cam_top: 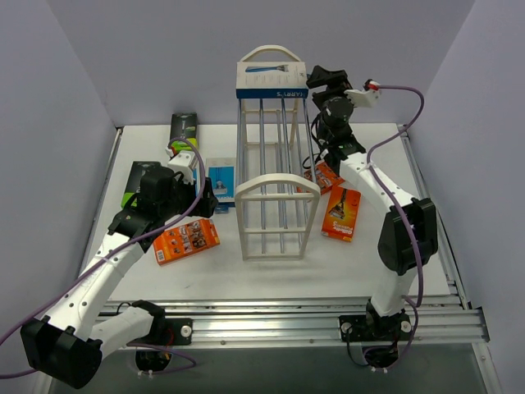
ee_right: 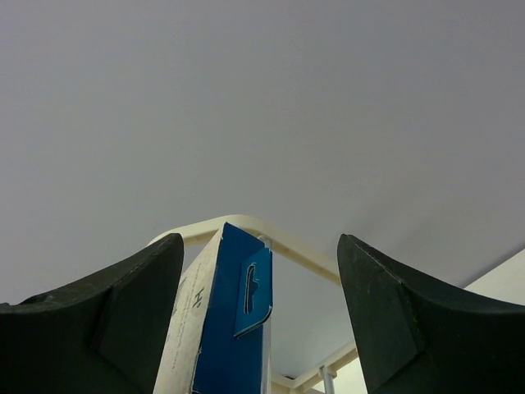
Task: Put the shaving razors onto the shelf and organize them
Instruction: Place the shaving razor onto shelf
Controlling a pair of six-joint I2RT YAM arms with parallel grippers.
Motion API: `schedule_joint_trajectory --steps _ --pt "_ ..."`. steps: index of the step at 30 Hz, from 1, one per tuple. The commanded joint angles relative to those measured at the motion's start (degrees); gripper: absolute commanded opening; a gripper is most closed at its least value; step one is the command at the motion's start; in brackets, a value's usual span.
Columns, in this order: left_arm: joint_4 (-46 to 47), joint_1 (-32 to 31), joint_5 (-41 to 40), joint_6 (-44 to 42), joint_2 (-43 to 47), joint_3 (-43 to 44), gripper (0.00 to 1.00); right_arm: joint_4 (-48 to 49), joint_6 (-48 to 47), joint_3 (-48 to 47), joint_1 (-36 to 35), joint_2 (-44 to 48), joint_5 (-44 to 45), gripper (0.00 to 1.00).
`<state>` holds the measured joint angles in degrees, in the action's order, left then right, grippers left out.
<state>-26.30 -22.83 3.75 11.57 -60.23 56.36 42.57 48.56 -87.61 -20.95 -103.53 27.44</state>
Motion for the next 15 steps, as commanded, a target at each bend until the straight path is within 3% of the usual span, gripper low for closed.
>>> schedule_joint_trajectory --steps 1,15 --pt "2.49 -0.2 0.03 -0.5 0.9 1.65 0.94 2.61 0.57 0.42 0.65 4.65 -0.11 0.71" --pt "2.05 0.59 -0.94 -0.76 1.43 1.65 0.94 -0.72 -0.3 12.37 4.86 18.08 -1.42 0.76"
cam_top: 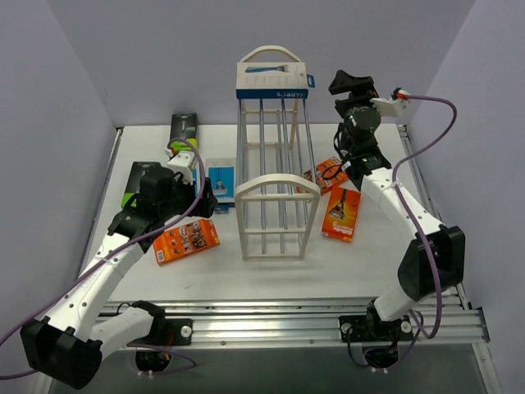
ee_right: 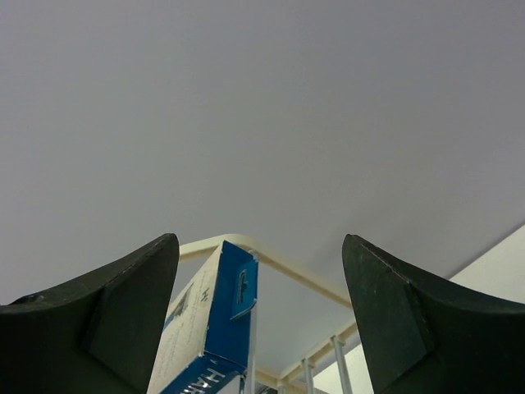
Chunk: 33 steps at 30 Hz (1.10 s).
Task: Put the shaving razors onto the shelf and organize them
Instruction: Place the shaving razor onto shelf, then grab a shaving razor with the left arm
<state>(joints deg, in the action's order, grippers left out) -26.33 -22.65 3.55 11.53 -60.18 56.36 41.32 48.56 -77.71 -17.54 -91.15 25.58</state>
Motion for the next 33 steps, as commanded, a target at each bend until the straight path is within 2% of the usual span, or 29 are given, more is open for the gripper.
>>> schedule_joint_trajectory --steps 1,11,21,26,31,33 --pt "2.16 0.51 -1.0 -0.72 1.56 1.65 0.94 -0.96 -0.56 3.7 1.8 7.03 0.26 0.76" --pt "1.1 1.38 -4.59 -1.16 3.05 1.56 0.94 -16.09 -6.54 20.13 4.09 23.02 -2.46 0.78" --pt "-0.13 3.23 -9.35 -0.02 2.53 1.04 0.94 -25.41 -8.91 32.18 4.36 29.72 -8.62 0.78" --pt "-0.3 8.32 -8.65 3.93 0.42 0.77 0.94 -26.73 -10.58 36.31 4.44 32.18 -9.85 0.77" --pt "-0.22 13.86 -7.07 12.1 -4.93 1.3 0.94 -26.99 -11.11 38.42 4.62 33.32 -11.17 0.77" --pt "1.62 18.51 -0.94 17.09 -6.69 0.77 0.98 -27.17 -11.55 39.3 4.71 33.32 -12.13 0.77"
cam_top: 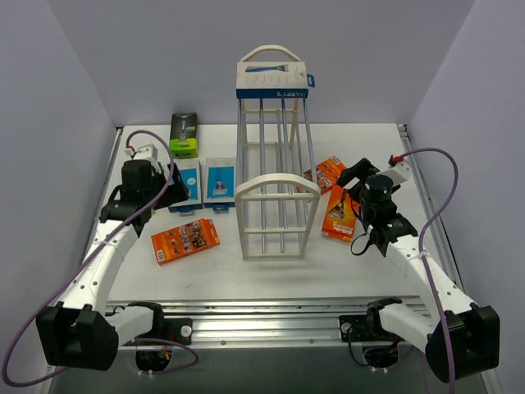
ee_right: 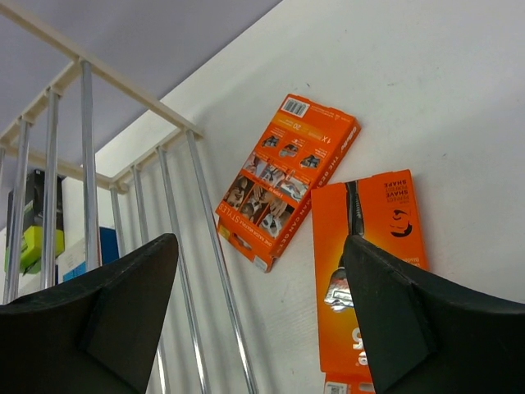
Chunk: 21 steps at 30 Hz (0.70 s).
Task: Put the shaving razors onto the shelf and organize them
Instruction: Grab a shaving razor with the left arm
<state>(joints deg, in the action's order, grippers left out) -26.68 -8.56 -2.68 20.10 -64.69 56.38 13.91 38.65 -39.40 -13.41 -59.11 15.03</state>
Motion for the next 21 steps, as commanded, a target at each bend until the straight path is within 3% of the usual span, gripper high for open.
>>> schedule_joint_trajectory --steps 1,5,6,11,21 --pt "2.15 5.91 7.05 10.21 -2.63 0.23 0.99 0.33 -2.0 1.25 0.66 1.28 -1.84 0.77" --pt "8.18 11.63 13.74 19.61 -2.99 -5.12 1.0 0.24 -3.32 3.1 1.28 0.67 -1.84 0.77" --pt "10.05 11.89 14.53 23.11 -2.73 -6.62 0.93 0.24 -3.58 3.53 1.54 0.49 -1.93 0.77" --pt "22.08 11.63 15.42 34.11 -3.78 -16.73 0.85 1.29 -4.82 6.61 3.91 0.23 -5.71 0.77" --pt "36.16 11.19 10.94 41.34 -7.47 -24.21 0.84 3.75 -4.11 8.9 4.01 1.37 -9.66 0.76"
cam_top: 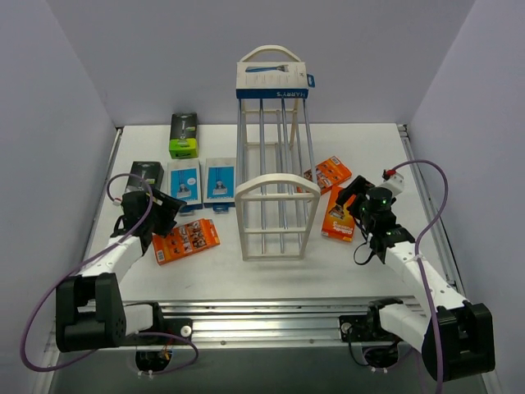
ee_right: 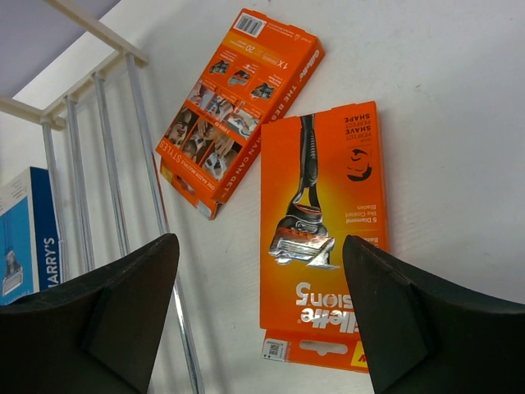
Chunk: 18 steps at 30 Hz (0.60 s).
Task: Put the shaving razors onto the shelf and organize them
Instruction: Grab a shaving razor with the left arm
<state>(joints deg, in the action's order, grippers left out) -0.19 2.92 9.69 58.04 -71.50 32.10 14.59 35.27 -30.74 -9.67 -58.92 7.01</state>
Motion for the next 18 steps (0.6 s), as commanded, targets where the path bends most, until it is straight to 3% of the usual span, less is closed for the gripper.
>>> schedule_joint_trajectory --steps 1,18 --pt "10.81 -0.28 -1.43 3.39 -1.0 0.16 0.84 3.16 -0.55 0.42 0.35 1.08 -1.82 0.76" --pt "15.3 -0.37 -3.89 1.11 -11.46 3.32 0.82 5.27 0.24 1.3 0.44 0.03 -2.61 0.75"
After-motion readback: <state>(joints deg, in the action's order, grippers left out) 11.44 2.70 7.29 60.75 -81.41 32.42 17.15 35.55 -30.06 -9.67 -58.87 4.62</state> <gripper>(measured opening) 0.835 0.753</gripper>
